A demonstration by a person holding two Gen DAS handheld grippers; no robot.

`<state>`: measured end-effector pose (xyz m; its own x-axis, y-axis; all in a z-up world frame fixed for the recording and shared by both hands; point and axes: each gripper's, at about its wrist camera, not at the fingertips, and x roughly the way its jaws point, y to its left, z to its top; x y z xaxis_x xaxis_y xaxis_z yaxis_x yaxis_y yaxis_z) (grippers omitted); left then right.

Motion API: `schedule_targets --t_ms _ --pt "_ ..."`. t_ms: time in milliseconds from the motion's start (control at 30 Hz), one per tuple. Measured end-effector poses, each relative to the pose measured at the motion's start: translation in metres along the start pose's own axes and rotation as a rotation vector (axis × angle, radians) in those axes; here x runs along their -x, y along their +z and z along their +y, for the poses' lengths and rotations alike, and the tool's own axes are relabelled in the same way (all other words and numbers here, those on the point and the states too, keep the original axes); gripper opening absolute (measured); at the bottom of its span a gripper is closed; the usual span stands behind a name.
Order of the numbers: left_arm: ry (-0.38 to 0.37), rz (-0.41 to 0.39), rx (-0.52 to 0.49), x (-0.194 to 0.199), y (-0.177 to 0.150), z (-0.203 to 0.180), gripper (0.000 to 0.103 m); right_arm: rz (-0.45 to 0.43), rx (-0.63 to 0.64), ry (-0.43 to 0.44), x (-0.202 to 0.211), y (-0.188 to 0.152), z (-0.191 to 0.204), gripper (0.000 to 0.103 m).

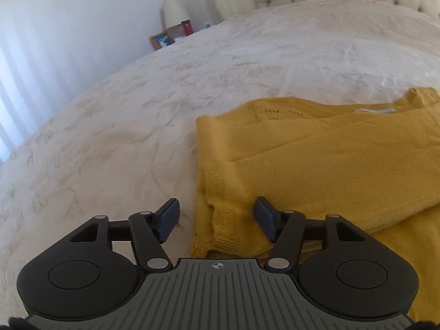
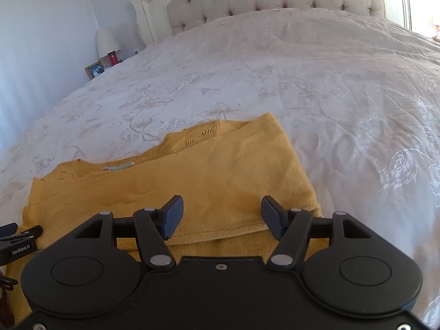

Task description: Fold small clothes

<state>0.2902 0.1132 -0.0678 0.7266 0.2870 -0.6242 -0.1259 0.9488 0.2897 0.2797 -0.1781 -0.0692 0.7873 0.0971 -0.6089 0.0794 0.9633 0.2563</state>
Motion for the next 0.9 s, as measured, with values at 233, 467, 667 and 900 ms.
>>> schedule_targets --t_ms 233,467,667,900 --pt "0.002 0.002 0.052 0.002 -0.004 0.009 0.074 0.054 0.054 -0.045 -0.011 -0.008 0.006 0.077" --pt "-0.120 0.020 0.152 0.008 -0.004 0.031 0.084 0.063 0.110 -0.074 -0.016 -0.014 0.013 0.087" --pt "-0.230 0.026 0.167 0.065 -0.022 0.045 0.084 0.052 0.136 -0.100 -0.019 -0.018 0.018 0.091" --pt "-0.232 0.108 0.148 0.121 -0.080 0.060 0.084 0.034 0.135 -0.103 -0.017 -0.022 0.017 0.095"
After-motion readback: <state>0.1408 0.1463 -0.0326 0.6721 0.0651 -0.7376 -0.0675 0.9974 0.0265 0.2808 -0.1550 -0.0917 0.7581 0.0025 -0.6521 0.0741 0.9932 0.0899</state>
